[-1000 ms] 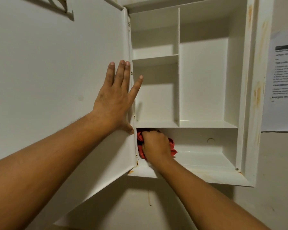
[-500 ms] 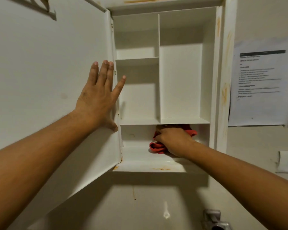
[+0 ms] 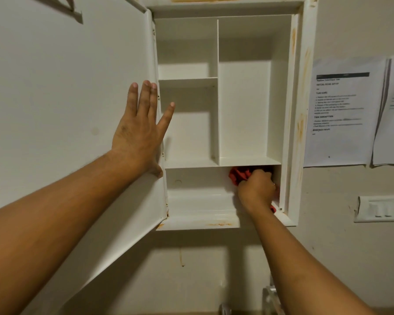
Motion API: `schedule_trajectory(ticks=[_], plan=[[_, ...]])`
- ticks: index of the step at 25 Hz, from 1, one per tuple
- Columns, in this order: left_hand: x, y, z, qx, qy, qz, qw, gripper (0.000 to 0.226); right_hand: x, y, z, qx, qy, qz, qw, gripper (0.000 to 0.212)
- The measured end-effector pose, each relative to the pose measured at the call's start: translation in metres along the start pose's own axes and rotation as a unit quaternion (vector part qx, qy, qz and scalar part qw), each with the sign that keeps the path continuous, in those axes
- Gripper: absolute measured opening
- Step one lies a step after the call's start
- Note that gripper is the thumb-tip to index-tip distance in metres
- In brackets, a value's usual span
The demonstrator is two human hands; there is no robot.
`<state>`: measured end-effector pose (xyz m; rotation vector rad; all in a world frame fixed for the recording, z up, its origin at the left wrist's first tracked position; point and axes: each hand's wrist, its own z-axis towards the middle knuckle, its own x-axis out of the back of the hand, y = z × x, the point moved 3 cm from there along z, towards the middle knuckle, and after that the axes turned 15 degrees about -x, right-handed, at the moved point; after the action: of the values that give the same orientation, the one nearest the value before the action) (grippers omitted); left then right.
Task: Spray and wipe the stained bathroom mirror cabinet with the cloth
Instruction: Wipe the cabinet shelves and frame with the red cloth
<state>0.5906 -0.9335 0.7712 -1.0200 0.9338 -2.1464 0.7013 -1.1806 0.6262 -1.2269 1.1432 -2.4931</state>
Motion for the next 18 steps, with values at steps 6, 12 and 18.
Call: schedule_trajectory(ticks=[6, 12, 18], plan=[[0.001, -0.001, -0.002, -0.003, 0.012, 0.004, 1.0, 0.162, 0.016, -0.002, -0.005, 0.325, -0.083, -0.243, 0.91, 0.037], [0.002, 0.001, -0.003, -0.009, 0.006, 0.006, 1.0, 0.16, -0.002, -0.014, -0.023, 0.106, -0.036, -0.103, 0.988, 0.013], [0.0, 0.002, -0.003, -0.005, 0.009, 0.018, 1.0, 0.162, -0.051, -0.105, -0.101, 0.224, -0.15, 0.017, 0.963, 0.018]])
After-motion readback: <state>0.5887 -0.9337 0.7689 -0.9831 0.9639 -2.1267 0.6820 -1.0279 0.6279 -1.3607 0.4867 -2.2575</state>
